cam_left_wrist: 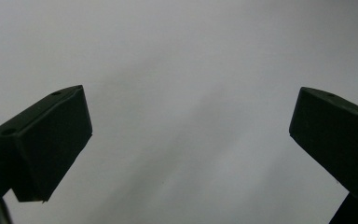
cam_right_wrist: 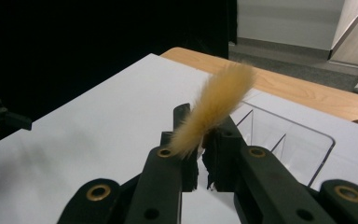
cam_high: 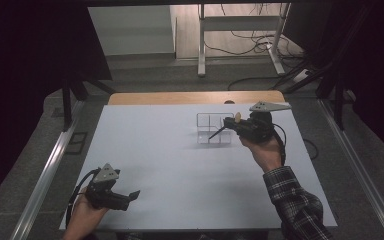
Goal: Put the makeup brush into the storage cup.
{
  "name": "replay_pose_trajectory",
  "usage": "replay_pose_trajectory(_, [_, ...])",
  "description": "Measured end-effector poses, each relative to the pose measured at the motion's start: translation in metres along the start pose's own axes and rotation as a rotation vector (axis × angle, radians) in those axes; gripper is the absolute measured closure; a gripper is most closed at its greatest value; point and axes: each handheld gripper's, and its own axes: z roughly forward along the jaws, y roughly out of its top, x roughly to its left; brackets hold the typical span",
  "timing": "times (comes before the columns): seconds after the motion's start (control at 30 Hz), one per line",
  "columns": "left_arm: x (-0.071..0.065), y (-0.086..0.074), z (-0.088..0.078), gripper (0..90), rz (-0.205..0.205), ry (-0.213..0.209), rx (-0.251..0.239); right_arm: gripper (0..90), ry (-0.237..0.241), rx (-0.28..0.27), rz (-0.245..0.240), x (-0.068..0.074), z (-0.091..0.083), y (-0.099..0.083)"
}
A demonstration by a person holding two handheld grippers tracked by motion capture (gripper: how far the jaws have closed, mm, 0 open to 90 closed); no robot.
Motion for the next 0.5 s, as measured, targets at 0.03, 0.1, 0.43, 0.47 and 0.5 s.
replay_pose_trajectory(0.03, [0.0, 0.0, 0.0, 0.1, 0.0, 0.0, 0.001, 83.7, 0.0, 0.0, 0.0, 0.0, 0.0, 0.0])
replay_pose_trajectory(0.1, [0.0, 0.0, 0.0, 0.1, 0.0, 0.0, -0.001, 83.7, -0.004, -0.007, -0.002, -0.002, 0.0, 0.002])
replay_pose_trajectory(0.43, [0.0, 0.0, -0.001, 0.1, -0.002, 0.003, -0.005, 83.7, -0.032, -0.027, -0.022, -0.006, 0.003, 0.012])
replay_pose_trajectory(0.47, [0.0, 0.0, -0.001, 0.1, 0.0, 0.004, -0.005, 83.7, -0.034, -0.028, -0.025, -0.007, 0.003, 0.013])
replay_pose_trajectory(0.5, [0.0, 0.0, -0.001, 0.1, -0.001, 0.003, -0.005, 83.7, -0.04, -0.03, -0.025, -0.007, 0.004, 0.013])
